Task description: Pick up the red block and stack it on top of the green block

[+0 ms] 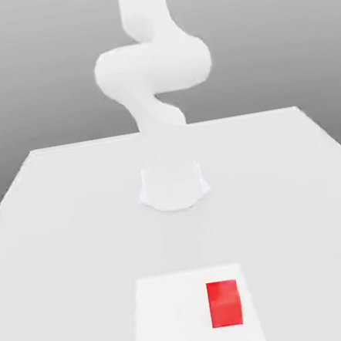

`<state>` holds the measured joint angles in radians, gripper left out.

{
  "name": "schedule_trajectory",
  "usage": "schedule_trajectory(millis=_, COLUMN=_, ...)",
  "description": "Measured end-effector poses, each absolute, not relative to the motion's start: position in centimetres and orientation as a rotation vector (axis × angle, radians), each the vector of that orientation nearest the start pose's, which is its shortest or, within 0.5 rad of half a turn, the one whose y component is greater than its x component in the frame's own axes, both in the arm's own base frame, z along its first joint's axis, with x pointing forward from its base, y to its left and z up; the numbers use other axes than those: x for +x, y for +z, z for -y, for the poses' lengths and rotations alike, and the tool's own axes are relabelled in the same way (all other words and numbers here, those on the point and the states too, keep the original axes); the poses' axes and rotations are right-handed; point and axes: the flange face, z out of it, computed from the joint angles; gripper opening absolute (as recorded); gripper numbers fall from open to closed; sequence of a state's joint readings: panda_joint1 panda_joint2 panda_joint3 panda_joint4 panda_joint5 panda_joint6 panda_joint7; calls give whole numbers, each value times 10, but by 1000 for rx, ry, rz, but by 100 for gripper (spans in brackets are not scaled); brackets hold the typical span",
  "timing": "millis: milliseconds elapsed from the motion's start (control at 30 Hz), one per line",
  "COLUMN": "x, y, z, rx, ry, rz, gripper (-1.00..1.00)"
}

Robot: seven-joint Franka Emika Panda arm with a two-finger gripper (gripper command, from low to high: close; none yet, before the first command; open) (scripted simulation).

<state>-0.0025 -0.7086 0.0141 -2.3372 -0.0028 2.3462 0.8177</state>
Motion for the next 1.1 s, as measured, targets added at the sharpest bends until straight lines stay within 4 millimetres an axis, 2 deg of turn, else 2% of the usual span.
schedule_trajectory(millis=167, x=435, y=560, z=-18, rx=-2609, ry=-739, rz=-1124, gripper=0)
schedule_trajectory(millis=333, x=460, y=452, z=-28, rx=-2705, ry=-535, rz=-1177, gripper=0)
schedule_trajectory(millis=500, x=459, y=345, z=-38, rx=-2787, ry=-317, rz=-1222, gripper=0)
schedule_trajectory(millis=700, x=426, y=226, z=-50, rx=-2864, ry=-43, rz=-1263, gripper=0)
schedule_trajectory(millis=900, x=419, y=153, z=-50, rx=-2871, ry=0, rz=-1274, gripper=0)
schedule_trajectory(millis=933, x=419, y=147, z=-50, rx=-2871, ry=0, rz=-1274, gripper=-100)
schedule_trajectory(millis=1100, x=419, y=147, z=-51, rx=-2871, ry=-1, rz=-1273, gripper=-100)
